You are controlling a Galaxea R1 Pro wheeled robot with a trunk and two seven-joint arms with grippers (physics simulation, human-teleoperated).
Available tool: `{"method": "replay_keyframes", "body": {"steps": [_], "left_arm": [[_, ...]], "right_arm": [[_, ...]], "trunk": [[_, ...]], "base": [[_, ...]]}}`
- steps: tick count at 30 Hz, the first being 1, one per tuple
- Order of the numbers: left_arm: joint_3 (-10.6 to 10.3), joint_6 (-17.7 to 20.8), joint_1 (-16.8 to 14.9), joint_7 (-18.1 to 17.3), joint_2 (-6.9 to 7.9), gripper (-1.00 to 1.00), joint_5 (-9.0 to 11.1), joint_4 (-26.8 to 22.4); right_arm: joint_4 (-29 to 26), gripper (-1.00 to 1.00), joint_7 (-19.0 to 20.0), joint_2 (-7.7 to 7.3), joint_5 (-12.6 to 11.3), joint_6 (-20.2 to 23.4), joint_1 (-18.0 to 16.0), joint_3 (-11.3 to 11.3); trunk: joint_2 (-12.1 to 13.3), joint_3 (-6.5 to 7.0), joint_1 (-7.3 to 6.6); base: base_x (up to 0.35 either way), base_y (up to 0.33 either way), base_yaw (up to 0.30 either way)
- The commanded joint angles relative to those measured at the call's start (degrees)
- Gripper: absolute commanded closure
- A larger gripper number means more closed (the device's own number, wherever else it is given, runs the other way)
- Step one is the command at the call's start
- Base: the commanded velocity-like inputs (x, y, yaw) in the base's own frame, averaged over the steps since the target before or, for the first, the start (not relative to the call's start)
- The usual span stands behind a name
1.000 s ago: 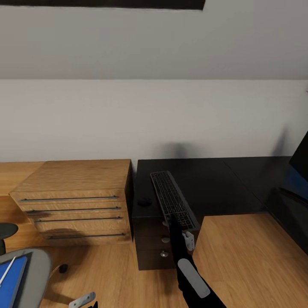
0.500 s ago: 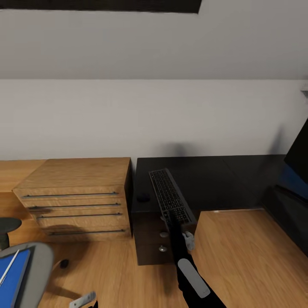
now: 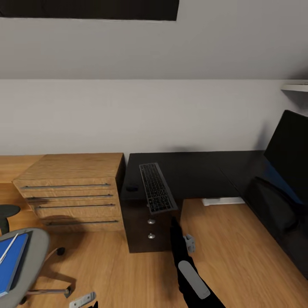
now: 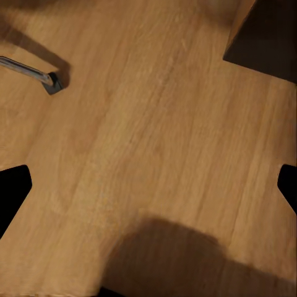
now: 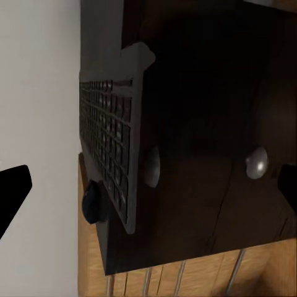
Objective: In the bedroom, organize the workspace by keeping the computer under the desk, ensuring the monitor is on the desk, placing the keyboard on the desk next to the monitor, placing the mouse on the desk next to the keyboard, moving the folder from the swivel chair onto the desk next to the mouse, stacking the notebook on top of the folder with the pen on top of the notebook, and positioning the swivel chair next to the desk.
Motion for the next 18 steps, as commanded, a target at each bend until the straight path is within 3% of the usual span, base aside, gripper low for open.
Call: {"method": "replay_keyframes", "body": {"steps": [1,5,11,14,18], "left_arm": [[-0.15,0.27,0.0,0.35,0.04,-1.0,0.35,-0.14],[-0.18,0.31,0.0,0.35,0.04,-1.0,0.36,-0.14],[-0.32,0.34,0.0,0.32,0.04,-1.0,0.34,-0.21],[-1.79,0.32,0.0,0.34,0.07,-1.0,0.34,-0.37],[-3.17,0.32,0.0,0.39,0.07,-1.0,0.35,-0.64]], "right_arm": [[0.12,-1.0,0.39,0.0,-0.61,-0.3,-0.05,0.12],[0.3,-1.0,0.39,0.0,-0.6,-0.34,-0.05,0.08],[0.48,-1.0,0.39,0.0,-0.53,-0.38,-0.05,-0.03],[1.14,-1.0,0.42,0.0,-0.41,-0.58,-0.05,-0.13],[1.64,-1.0,0.46,-2.14,-0.17,-1.94,-0.14,-0.24]], "trunk": [[-0.03,-0.05,-0.02],[-0.03,-0.05,-0.02],[-0.03,-0.05,-0.02],[0.37,0.13,-0.24],[1.97,0.84,-1.12]], "base": [[-0.199,-0.275,0.0],[-0.149,-0.208,0.0],[-0.041,-0.057,0.0],[-0.01,-0.013,0.0],[-0.003,-0.004,0.0]]}}
